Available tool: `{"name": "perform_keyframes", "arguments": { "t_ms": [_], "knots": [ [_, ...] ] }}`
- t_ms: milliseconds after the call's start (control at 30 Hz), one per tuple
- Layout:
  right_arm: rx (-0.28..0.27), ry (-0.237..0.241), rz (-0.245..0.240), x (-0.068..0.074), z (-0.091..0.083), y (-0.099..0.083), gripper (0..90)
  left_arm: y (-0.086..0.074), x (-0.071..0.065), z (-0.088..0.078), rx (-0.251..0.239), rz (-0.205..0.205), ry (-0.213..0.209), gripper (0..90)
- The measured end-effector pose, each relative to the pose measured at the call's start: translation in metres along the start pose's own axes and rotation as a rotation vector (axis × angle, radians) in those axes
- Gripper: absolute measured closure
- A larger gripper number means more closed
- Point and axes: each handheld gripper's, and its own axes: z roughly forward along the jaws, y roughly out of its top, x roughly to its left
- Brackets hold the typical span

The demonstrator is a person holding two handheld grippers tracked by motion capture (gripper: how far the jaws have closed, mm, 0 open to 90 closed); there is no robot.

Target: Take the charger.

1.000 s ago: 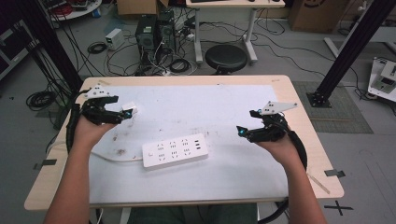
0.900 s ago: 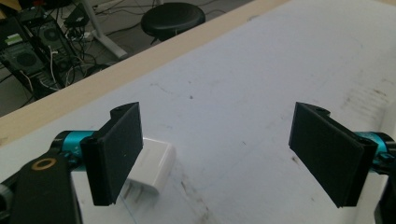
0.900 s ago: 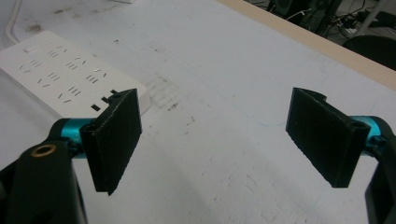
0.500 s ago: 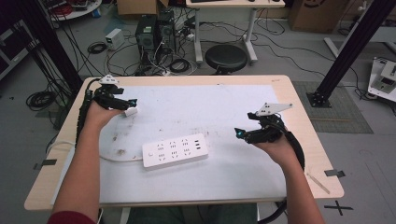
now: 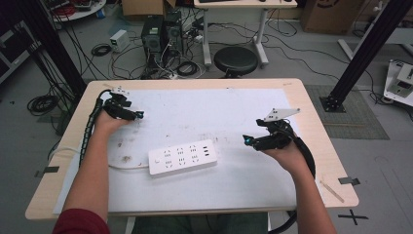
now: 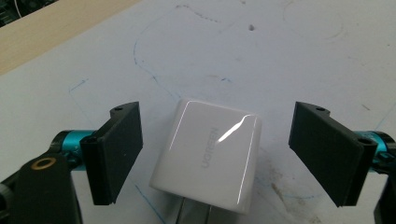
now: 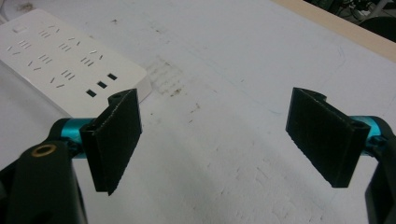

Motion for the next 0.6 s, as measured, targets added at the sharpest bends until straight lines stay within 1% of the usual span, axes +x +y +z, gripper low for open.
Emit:
{"name": "perform_keyframes", "arguments": {
  "t_ms": [67,267,333,367,433,467,533,600],
  "knots": [
    [0.003,0.001,0.006,0.0,0.0,0.0,18.6,-0.002,0.002,0.001,0.0,-0.013,-0.001,17.6],
    [0.006,0.002,0.003,0.0,0.002,0.001,18.6,-0.006,0.005,0.005,0.023,-0.025,0.001,17.9],
    [0.006,0.004,0.003,0.0,0.002,0.001,18.6,-0.007,0.005,0.007,0.03,-0.023,0.002,19.4],
    [0.002,0.002,0.001,0.0,0.001,0.0,18.6,-0.007,0.004,0.008,0.038,-0.018,0.009,20.5],
    [0.003,0.002,0.005,0.0,0.0,0.0,18.6,-0.007,0.004,0.008,0.038,-0.018,0.009,21.5],
    [0.0,0.002,0.005,-0.001,0.0,0.0,18.6,-0.008,0.004,0.01,0.051,-0.015,0.013,23.6],
    [0.0,0.002,0.007,-0.001,-0.001,0.0,18.6,-0.008,0.003,0.011,0.051,-0.012,0.01,25.7],
    [-0.001,0.0,0.009,-0.001,-0.001,0.0,18.6,-0.007,0.002,0.012,0.054,-0.001,0.008,28.1]
  ]
}}
